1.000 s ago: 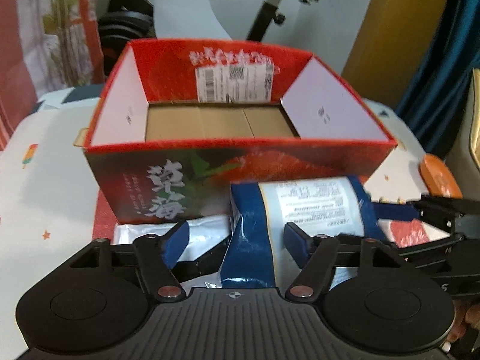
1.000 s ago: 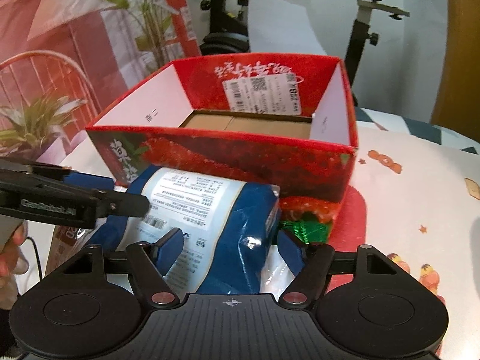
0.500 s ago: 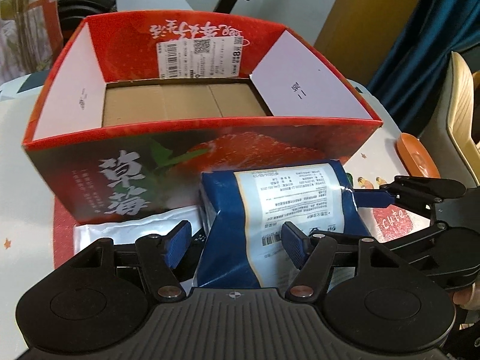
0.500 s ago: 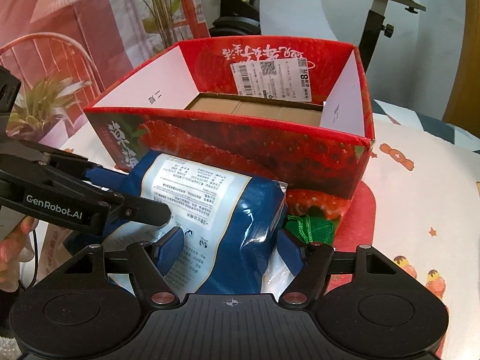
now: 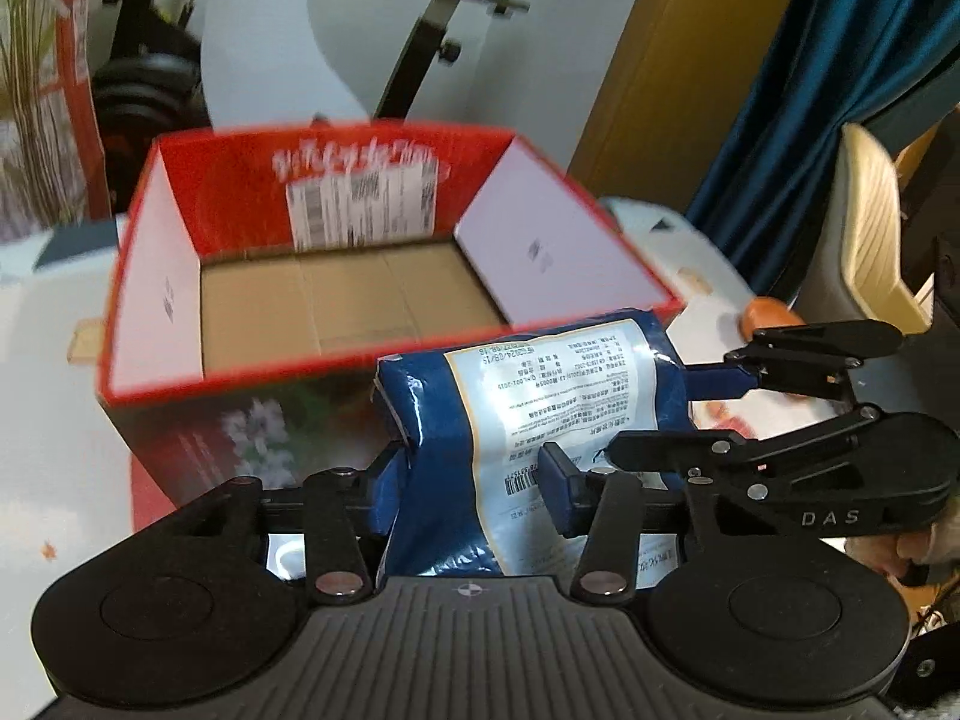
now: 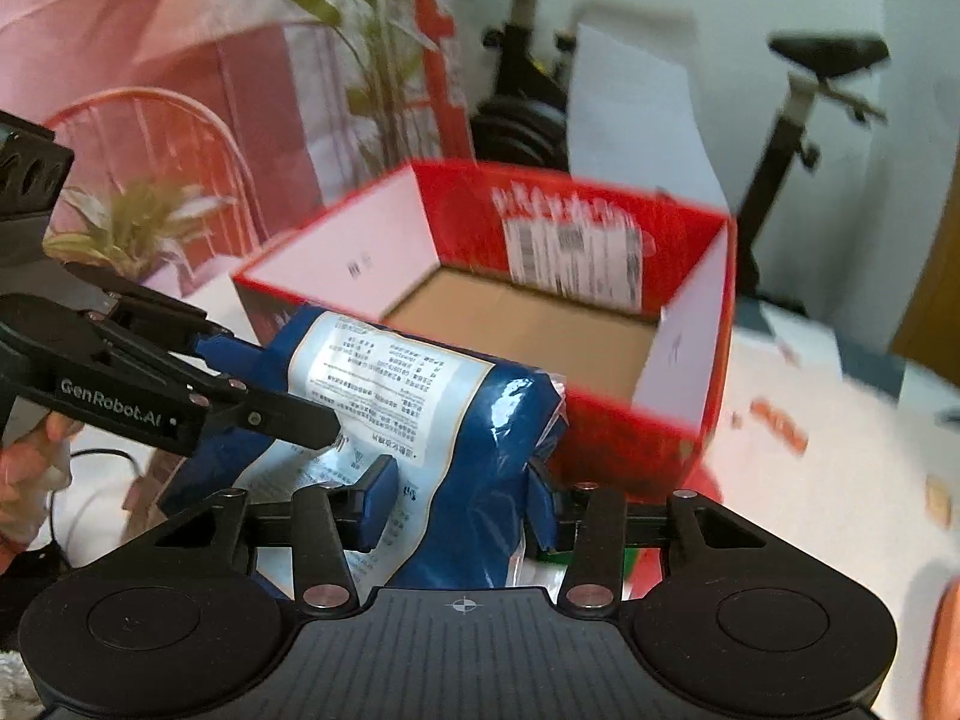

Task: Organize soft objects
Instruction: 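Lift the snack bag with the left tool and drop it into the red box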

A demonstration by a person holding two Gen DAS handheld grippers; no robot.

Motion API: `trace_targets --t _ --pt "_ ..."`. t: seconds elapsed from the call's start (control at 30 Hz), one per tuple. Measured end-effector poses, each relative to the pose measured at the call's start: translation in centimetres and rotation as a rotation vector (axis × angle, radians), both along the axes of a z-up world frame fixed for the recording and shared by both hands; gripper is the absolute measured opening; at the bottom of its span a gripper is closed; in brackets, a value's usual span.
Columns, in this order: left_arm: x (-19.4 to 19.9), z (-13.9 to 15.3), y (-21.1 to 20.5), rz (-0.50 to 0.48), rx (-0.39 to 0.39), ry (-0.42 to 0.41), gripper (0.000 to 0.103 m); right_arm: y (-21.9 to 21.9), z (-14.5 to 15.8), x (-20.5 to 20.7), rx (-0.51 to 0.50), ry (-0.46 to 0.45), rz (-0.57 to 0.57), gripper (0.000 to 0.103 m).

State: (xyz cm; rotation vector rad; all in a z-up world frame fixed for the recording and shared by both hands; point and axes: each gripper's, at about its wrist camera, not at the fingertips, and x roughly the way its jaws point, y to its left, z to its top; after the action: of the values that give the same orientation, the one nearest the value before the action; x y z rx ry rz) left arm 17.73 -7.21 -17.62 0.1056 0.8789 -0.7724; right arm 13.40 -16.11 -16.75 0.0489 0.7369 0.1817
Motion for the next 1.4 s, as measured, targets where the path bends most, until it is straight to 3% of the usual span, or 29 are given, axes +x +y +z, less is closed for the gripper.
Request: trace_targets --t 0.23,0.4,0.57,0.67,0.73,0.9,1.03,1.13,1.4 --pt "0.1 5.0 1.4 0.029 -0.08 -0.131 0.049 0.6 5.5 1.1 -0.129 -0.157 0.088 0.041" --pt "2.1 7.8 0.8 0.094 -0.112 -0.239 0.049 2.0 7.8 4.1 -0.35 -0.292 0.121 0.04" --pt "4.5 9.9 -1.3 0.15 -0.1 -0.412 0.049 2.4 8.4 7.3 -0.493 -0.427 0.077 0.038" --pt "5.7 10.4 -2.6 0.178 -0.1 -0.487 0.049 1.9 7.5 8.9 -0.517 -0.473 0.056 0.037" --pt "6.8 9.7 -3.6 0.19 -0.083 -0.5 0.049 1.4 6.1 10.0 -0.508 -0.454 0.05 0.037" --pt "9.4 5.8 -5.2 0.171 -0.016 -0.395 0.049 0.7 2.0 11.7 -0.476 -0.313 0.066 0.036" --pt "11.4 2.4 -5.7 0.136 0.007 -0.188 0.049 0.1 0.0 12.5 -0.386 -0.16 0.077 0.034" --pt "12.7 0.9 -5.7 0.118 0.023 -0.085 0.049 -0.6 -0.8 13.2 -0.302 -0.061 0.061 0.034" --pt "14.2 -0.6 -6.3 0.097 0.083 -0.018 0.049 -2.0 -2.4 14.9 -0.094 0.118 -0.04 0.034"
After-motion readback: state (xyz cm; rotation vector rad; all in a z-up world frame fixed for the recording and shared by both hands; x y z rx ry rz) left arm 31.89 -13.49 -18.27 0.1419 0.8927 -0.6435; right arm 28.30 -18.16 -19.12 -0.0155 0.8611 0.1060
